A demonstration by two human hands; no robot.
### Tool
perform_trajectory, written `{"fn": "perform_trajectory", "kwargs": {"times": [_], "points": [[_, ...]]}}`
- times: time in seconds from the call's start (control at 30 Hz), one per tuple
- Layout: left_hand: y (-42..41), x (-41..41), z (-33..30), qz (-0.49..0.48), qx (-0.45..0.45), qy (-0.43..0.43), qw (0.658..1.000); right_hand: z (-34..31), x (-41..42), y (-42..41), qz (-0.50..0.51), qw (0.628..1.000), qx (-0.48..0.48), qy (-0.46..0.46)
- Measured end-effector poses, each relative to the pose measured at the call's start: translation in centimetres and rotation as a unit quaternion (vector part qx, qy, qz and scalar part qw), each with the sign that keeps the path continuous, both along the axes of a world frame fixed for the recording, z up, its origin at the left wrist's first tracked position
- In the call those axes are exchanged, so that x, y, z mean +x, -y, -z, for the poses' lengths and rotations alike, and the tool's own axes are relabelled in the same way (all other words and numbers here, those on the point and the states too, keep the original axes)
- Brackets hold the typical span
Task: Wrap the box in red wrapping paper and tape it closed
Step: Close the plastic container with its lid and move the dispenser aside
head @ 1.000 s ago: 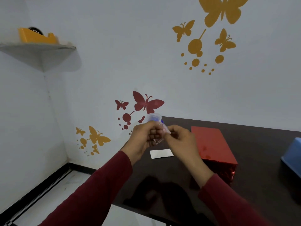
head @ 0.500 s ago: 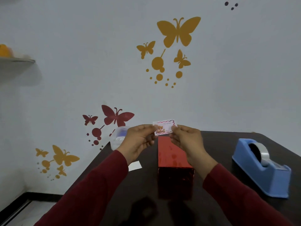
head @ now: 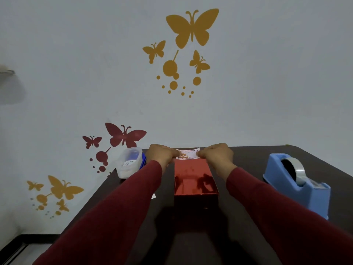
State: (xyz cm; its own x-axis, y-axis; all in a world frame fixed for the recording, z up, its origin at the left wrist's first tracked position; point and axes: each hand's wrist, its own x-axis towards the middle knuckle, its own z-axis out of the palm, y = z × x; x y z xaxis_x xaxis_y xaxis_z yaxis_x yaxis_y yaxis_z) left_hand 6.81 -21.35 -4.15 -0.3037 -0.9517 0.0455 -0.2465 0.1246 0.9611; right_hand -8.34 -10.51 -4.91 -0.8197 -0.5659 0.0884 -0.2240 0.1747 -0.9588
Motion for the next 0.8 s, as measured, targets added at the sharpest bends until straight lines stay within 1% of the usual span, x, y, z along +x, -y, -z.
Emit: {"fn": "perform_trajectory", "kwargs": {"times": [0.07,0.1,0.2,0.37,0.5,0.6,0.67,0.8], "points": [[0.6,-0.6,0.1,-0.022,-0.009,0.041,0.999,0.2,-0.6,0.8,0.004,0.999,0.027,-0.029],[0.9,-0.9,0.3,-0.030,-0.008,0.047,0.998,0.3,-0.8,1.0,0.005,0.999,0.037,-0.036],[1.8,-1.8,1.2,-0.038,-0.008,0.055,0.998,1.2,-1.4,1.8,0.011,0.998,0.056,-0.039],[2.5,-2.6,2.6,-0.033,-0.037,0.071,0.996,2.6,-1.5,2.6,0.020,0.997,0.055,-0.048],[2.5,-3.0,3.0,-0.048,-0.047,0.083,0.994,2.9,-1.6,2.9,0.018,0.994,0.073,-0.083],[2.8,-3.2,3.5,-0.047,-0.053,0.083,0.994,3.0,-1.7,2.9,0.009,0.993,0.070,-0.098],[3.0,-3.0,4.1,-0.052,-0.052,0.066,0.995,3.2,-2.1,3.2,0.003,0.993,0.071,-0.090],[3.4,-2.8,5.3,-0.035,0.025,0.003,0.999,3.2,-2.7,3.6,0.007,0.996,0.067,-0.059]]}}
